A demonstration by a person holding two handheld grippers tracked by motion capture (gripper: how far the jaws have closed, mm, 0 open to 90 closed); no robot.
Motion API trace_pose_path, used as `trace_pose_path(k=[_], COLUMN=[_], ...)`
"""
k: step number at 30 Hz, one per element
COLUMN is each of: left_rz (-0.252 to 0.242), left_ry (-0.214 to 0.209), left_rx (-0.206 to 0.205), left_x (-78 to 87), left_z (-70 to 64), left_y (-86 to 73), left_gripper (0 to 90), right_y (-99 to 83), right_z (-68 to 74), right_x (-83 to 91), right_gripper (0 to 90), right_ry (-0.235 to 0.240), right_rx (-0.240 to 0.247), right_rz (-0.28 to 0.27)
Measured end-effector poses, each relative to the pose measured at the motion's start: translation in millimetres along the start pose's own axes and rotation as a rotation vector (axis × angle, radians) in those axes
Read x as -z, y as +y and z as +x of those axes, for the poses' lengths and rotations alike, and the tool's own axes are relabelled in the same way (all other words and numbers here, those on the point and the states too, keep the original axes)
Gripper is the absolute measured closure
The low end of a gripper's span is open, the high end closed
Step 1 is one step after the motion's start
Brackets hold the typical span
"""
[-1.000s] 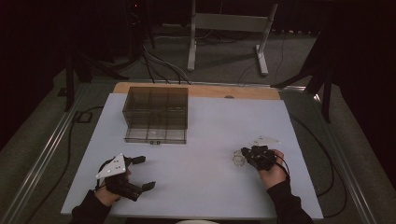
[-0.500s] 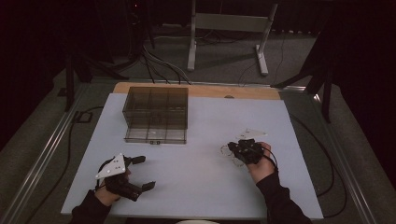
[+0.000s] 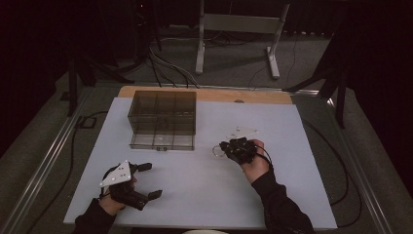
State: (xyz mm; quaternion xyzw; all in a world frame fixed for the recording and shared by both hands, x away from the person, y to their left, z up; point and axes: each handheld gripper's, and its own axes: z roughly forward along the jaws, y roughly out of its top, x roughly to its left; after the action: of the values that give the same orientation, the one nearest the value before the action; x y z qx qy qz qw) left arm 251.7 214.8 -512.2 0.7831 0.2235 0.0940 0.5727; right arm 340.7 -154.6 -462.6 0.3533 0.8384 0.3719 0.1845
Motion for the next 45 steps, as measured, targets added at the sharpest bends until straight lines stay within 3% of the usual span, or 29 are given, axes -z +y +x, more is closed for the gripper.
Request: trace_pose_path(k=[9,16,33,45], left_rz=[-0.013,-0.007,-0.011,-0.009], left_ry=[0.005,0.001,-0.002,-0.002], left_rx=[0.003,0.001,0.000,0.001], left_x=[2.6,1.4,1.4,1.3], left_z=[0.5,-0.3,-0.3,0.5], left_y=[1.4,1.1,1.4,1.3], left_gripper=[0.5,0.5,0.5,0.5], right_y=[21.8,34.2,83.1,107.1], right_z=[14.4,22.7,49.1,64.3], right_x=[-15.0,-26.3,-56.0,-75.5], right_gripper=[86.3,86.3,86.3,86.3], right_ry=[0.020,0.049,0.110,0.112], right_rx=[0.050,0.054,0.112,0.142], right_rz=[-0.003,-0.001,0.009,-0.001])
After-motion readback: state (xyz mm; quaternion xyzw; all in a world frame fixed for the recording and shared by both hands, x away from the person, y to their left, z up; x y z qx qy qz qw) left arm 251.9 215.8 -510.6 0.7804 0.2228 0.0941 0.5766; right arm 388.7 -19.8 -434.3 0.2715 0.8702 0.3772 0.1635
